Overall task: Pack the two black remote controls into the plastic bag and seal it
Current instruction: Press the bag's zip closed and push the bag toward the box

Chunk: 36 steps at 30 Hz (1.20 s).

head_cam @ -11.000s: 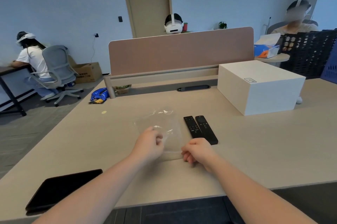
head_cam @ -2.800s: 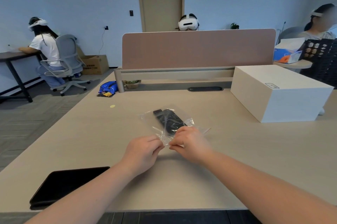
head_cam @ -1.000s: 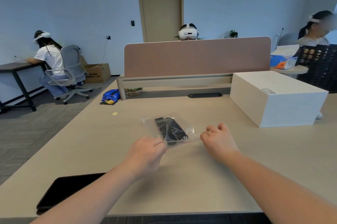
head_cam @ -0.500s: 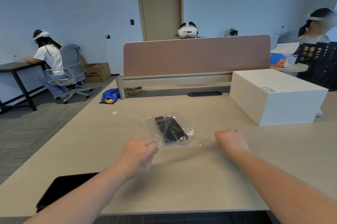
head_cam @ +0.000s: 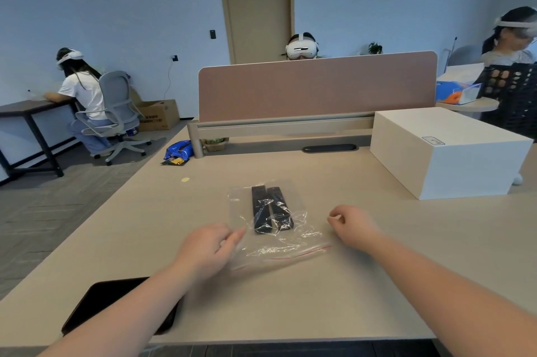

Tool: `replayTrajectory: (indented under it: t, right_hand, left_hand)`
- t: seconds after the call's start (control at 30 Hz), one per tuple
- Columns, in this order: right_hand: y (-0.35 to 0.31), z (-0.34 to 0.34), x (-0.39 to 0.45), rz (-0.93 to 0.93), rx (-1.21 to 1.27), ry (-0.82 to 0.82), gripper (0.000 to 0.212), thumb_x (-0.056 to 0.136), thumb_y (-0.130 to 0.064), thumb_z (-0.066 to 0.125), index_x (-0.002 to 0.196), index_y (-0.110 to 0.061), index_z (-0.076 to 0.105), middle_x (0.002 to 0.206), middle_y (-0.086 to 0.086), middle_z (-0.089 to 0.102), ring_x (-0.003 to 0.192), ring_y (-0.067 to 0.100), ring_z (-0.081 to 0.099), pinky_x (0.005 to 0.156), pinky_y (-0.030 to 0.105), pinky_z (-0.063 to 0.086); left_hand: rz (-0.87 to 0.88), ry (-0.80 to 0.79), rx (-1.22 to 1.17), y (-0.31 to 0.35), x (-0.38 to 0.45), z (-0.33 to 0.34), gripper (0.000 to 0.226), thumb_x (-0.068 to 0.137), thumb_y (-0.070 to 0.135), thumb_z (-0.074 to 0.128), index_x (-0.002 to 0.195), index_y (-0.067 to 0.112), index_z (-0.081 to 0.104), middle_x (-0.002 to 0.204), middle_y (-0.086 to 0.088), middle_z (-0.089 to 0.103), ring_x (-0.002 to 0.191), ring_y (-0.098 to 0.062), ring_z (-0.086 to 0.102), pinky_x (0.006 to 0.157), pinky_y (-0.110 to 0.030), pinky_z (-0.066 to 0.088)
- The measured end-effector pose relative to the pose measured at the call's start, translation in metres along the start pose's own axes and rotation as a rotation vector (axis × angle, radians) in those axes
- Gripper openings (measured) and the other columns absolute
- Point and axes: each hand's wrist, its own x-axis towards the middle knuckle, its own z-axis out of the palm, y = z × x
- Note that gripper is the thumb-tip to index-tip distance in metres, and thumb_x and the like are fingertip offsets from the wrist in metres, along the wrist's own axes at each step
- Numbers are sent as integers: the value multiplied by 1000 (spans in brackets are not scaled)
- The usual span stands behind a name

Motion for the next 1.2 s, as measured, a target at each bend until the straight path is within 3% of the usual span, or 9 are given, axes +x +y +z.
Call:
replayTrajectory:
  t: [0.1, 0.23, 0.33, 0.47, 0.6, 0.67, 0.77, 0.93, 1.2]
  right_hand:
    - [-15, 7, 7, 50, 123, -40, 35, 91, -33, 54, 118, -12, 58, 116, 12, 65, 98, 26, 61, 89, 31, 46]
    - [-30, 21, 15, 101, 232, -97, 49, 89, -34, 58, 131, -11, 47, 125, 15, 60, 113, 30, 58, 99, 35, 44]
    - [-34, 30, 19, 84, 223, -127, 55, 87, -33, 60, 135, -15, 40, 123, 13, 58, 113, 28, 56, 102, 35, 41]
    - [-31, 39, 26, -17, 177, -177, 61, 83, -16, 66, 137, -21, 38, 81, -5, 47, 88, 15, 47, 94, 33, 46]
    - [-21, 40, 37, -63, 210, -158, 54, 84, -4, 59, 132, -25, 45, 64, -12, 43, 74, 18, 50, 73, 26, 43]
    - [-12, 37, 43, -73, 190, -121, 49, 87, -6, 54, 129, -29, 48, 65, -11, 45, 74, 19, 50, 72, 26, 43]
    - [7, 25, 54, -81, 122, -53, 46, 89, -10, 52, 130, -31, 48, 86, -3, 49, 81, 20, 51, 87, 31, 48]
    - [46, 6, 75, -63, 51, 50, 45, 90, -13, 50, 131, -31, 48, 124, 8, 59, 112, 26, 56, 98, 34, 45]
    - [95, -21, 115, -13, -102, 199, 44, 93, -14, 46, 133, -30, 45, 116, 10, 58, 113, 30, 51, 93, 39, 47]
  left_hand:
    - [-219, -4, 1, 4, 19, 10, 36, 89, 46, 47, 109, 19, 59, 113, -3, 64, 102, -22, 59, 86, -34, 47]
    - [-375, -167, -62, 10, 41, 27, 55, 90, 41, 52, 138, 21, 36, 132, -8, 56, 119, -27, 52, 99, -33, 43]
    - [-340, -192, -68, 18, 50, 37, 55, 88, 35, 58, 137, 23, 38, 130, -5, 58, 118, -27, 53, 97, -31, 43]
    - [-272, -183, 5, 22, 61, 48, 38, 84, 32, 63, 120, 22, 56, 115, -5, 67, 107, -28, 58, 89, -32, 47]
    - [-257, -136, -17, 26, 77, 59, 45, 84, 30, 65, 127, 21, 53, 123, -6, 64, 114, -27, 55, 95, -31, 44]
    - [-244, -115, -27, 31, 88, 66, 46, 84, 32, 65, 127, 21, 52, 125, -5, 62, 116, -27, 54, 95, -30, 43]
    - [-200, -104, -22, 44, 110, 82, 47, 85, 34, 63, 129, 20, 51, 127, -4, 62, 117, -27, 54, 95, -31, 43]
    - [-142, -79, -57, 70, 152, 112, 45, 86, 36, 61, 126, 19, 52, 123, -6, 64, 114, -28, 55, 90, -31, 45]
    - [-58, -89, -109, 104, 220, 159, 47, 87, 36, 59, 130, 18, 49, 122, -10, 64, 112, -31, 54, 89, -33, 44]
